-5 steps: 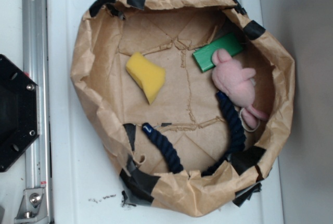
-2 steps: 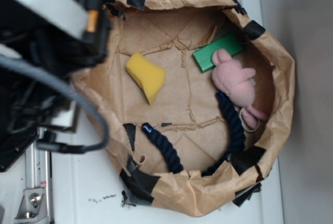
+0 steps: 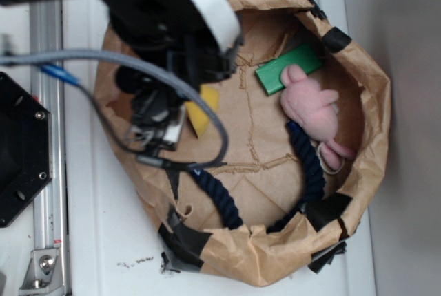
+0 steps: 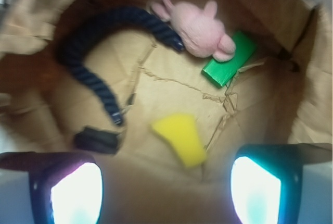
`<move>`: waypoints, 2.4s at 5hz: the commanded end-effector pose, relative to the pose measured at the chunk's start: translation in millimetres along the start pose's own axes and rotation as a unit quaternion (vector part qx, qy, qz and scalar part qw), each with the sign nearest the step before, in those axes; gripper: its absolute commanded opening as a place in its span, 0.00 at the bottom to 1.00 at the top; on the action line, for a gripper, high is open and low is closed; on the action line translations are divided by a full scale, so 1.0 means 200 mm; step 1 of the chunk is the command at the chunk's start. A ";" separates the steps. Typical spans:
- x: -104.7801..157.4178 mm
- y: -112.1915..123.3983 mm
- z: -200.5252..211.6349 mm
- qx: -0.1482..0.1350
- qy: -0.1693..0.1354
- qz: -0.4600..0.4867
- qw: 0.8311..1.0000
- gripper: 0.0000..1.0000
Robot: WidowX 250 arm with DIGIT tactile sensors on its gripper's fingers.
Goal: Grab the green sponge.
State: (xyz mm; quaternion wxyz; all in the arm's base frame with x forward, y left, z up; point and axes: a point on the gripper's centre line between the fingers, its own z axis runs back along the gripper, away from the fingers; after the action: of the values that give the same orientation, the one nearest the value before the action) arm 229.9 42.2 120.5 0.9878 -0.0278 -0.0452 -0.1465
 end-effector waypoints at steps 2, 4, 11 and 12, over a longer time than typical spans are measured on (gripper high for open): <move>0.06 0.11 -0.42 0.099 -0.018 -0.087 0.991 1.00; 0.07 0.07 -0.54 0.099 0.031 -0.086 0.991 0.00; 0.16 0.03 0.11 0.045 -0.062 0.074 0.994 1.00; 0.11 0.03 0.02 0.050 -0.053 0.051 0.996 1.00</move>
State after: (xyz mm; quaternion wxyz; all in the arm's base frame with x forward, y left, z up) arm 248.2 35.0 112.5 0.9922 0.0023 -0.0773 -0.0983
